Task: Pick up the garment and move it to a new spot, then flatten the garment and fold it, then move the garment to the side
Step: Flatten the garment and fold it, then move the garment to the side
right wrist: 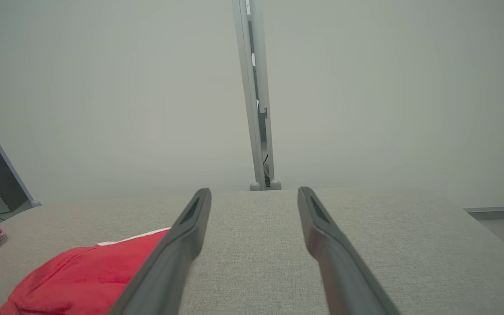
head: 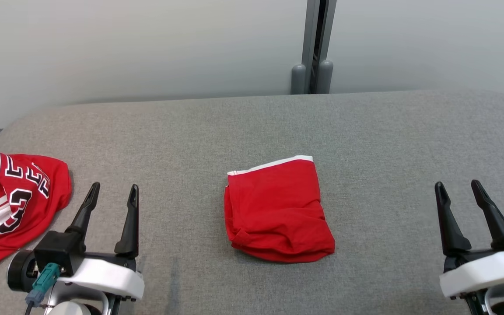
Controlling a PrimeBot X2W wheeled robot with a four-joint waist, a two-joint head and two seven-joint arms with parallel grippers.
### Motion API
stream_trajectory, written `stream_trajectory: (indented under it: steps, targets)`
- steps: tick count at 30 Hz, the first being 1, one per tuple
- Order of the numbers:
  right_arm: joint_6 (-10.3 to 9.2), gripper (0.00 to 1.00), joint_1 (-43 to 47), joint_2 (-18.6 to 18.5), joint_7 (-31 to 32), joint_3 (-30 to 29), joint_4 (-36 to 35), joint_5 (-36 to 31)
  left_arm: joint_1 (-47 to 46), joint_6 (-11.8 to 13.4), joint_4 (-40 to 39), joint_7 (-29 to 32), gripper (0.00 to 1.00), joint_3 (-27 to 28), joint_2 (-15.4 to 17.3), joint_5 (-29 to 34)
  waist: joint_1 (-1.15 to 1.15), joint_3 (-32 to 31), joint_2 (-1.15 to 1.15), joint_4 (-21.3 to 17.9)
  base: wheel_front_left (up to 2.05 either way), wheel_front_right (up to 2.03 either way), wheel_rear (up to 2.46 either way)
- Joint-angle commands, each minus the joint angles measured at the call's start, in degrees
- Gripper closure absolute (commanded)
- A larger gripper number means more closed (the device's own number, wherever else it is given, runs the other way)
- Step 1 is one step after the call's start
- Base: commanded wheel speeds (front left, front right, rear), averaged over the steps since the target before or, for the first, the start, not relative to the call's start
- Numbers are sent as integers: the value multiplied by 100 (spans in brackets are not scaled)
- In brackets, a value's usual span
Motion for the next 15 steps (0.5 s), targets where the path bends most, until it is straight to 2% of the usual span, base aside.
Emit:
stream_trajectory:
  steps: [1,15]
  targets:
    - [1,0,92,-8,25,-58,0,-8,56,11,14,-22,0,30,40,-29,0,-44,0,11,0,0,0]
    - [1,0,519,67,184,-238,-163,-38,301,52,260,-50,0,92,88,-201,0,-227,0,25,0,0,0]
